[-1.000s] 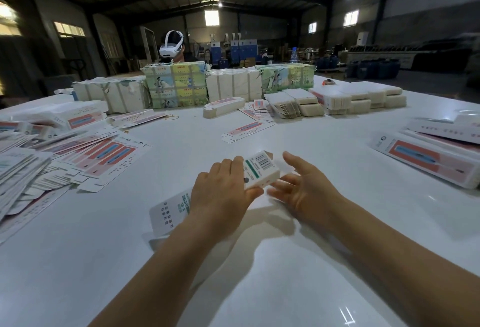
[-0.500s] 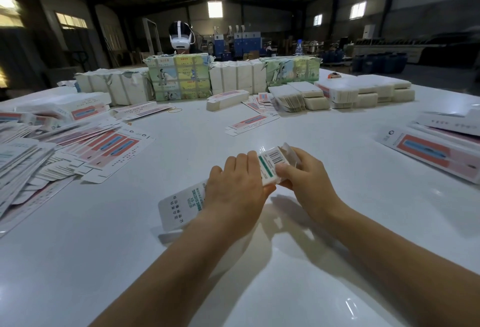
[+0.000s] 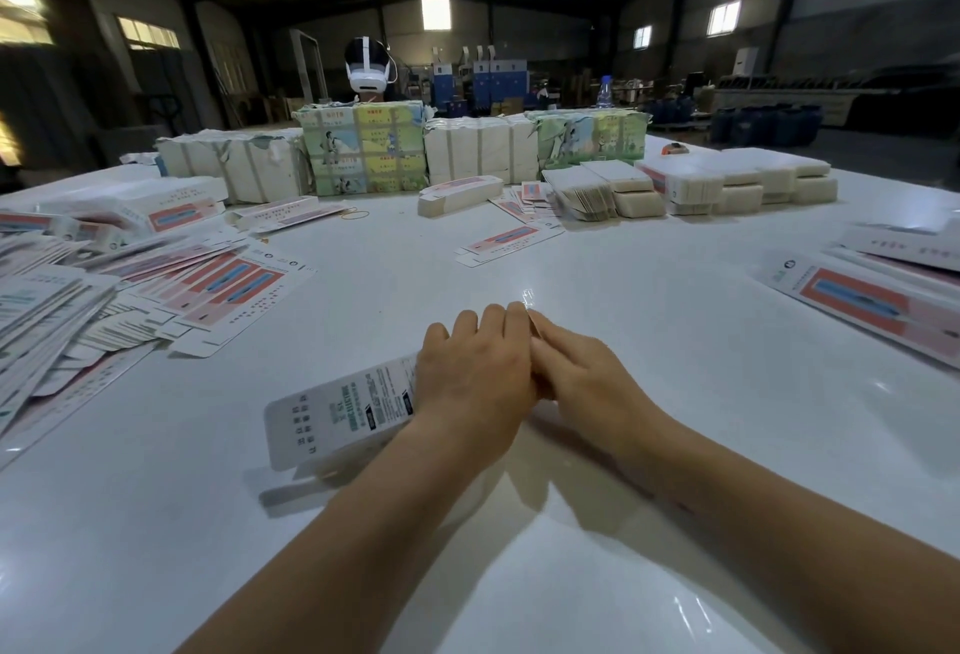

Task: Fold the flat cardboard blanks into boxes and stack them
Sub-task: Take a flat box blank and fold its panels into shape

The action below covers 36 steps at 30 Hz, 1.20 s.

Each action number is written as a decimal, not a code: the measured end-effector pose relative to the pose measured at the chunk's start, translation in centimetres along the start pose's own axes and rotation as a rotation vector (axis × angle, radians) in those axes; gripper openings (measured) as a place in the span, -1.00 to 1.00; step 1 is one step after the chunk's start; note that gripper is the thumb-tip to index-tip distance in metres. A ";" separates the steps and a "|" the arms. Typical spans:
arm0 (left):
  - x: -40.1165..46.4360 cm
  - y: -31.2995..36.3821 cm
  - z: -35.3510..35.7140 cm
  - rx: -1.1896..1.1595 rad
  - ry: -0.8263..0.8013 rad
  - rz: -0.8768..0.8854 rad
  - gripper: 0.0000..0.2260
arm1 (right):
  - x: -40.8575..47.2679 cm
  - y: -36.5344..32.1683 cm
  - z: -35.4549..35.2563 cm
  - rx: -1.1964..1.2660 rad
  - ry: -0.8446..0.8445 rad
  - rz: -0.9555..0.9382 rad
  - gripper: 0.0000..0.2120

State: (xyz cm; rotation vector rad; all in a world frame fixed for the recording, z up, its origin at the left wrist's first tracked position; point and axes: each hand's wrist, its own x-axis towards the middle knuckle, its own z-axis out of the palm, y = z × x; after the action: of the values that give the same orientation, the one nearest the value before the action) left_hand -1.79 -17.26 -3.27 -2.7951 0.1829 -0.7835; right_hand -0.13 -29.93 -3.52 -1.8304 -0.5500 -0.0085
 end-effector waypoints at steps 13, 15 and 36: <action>0.0 -1.3 -0.4 -0.325 -0.038 0.038 -0.35 | 0.7 -0.3 -1.6 0.741 -0.114 0.359 -0.80; 0.1 -1.5 -0.5 -0.350 -0.021 0.040 -0.31 | 0.8 -0.2 -1.5 0.764 -0.097 0.367 -0.79; -0.1 -1.5 0.7 -0.283 0.121 -0.014 -0.35 | 1.0 -0.3 -2.0 0.610 0.156 0.258 -0.70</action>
State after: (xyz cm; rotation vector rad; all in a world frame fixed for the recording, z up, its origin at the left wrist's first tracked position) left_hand -1.47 -15.70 -3.54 -3.0145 0.3186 -1.0021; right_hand 1.23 -31.29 -2.32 -1.2763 -0.1707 0.1716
